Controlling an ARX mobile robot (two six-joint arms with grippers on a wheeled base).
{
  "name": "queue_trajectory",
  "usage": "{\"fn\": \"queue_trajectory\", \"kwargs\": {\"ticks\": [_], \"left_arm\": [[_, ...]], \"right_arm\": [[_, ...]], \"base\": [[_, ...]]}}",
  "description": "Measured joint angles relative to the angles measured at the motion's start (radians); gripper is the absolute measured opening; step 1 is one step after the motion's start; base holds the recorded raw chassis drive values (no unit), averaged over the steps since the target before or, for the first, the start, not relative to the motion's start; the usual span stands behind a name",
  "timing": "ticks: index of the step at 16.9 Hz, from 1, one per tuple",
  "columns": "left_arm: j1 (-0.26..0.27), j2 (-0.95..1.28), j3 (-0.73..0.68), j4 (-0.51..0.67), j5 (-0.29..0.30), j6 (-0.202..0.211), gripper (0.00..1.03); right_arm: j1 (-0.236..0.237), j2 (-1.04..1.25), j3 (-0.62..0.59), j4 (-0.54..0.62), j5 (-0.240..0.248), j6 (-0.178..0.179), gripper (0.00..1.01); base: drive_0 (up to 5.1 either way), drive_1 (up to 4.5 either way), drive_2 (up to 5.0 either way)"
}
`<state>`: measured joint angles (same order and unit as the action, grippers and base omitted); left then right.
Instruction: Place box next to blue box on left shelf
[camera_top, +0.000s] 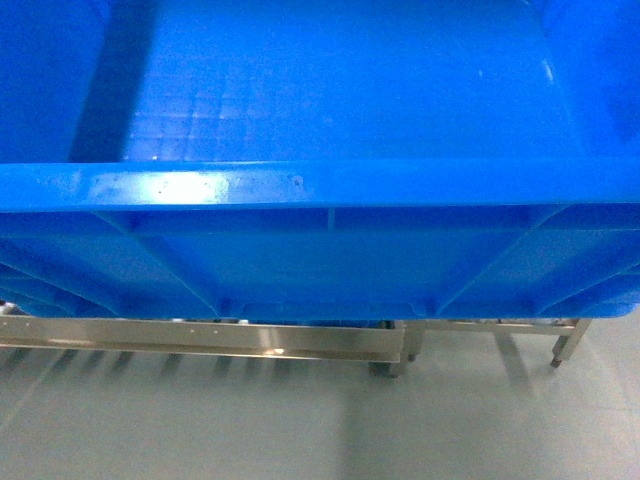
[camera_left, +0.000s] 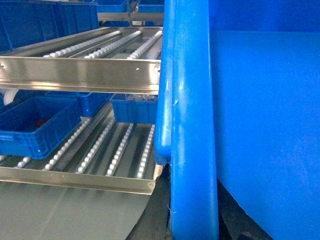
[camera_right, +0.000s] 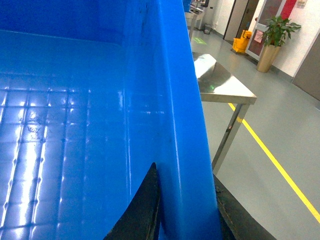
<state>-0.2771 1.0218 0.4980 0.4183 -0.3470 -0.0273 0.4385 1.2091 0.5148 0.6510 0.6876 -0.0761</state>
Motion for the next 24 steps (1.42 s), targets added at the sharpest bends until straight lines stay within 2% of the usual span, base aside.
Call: {"fn": "queue_trajectory", "kwargs": {"ticks": [24], "left_arm": [[0.000,0.000,0.000,0.000,0.000,-0.001,0.08]], "right_arm": [[0.000,0.000,0.000,0.000,0.000,-0.002,0.16]], "base": [[-5.0,2.46,2.5]]}}
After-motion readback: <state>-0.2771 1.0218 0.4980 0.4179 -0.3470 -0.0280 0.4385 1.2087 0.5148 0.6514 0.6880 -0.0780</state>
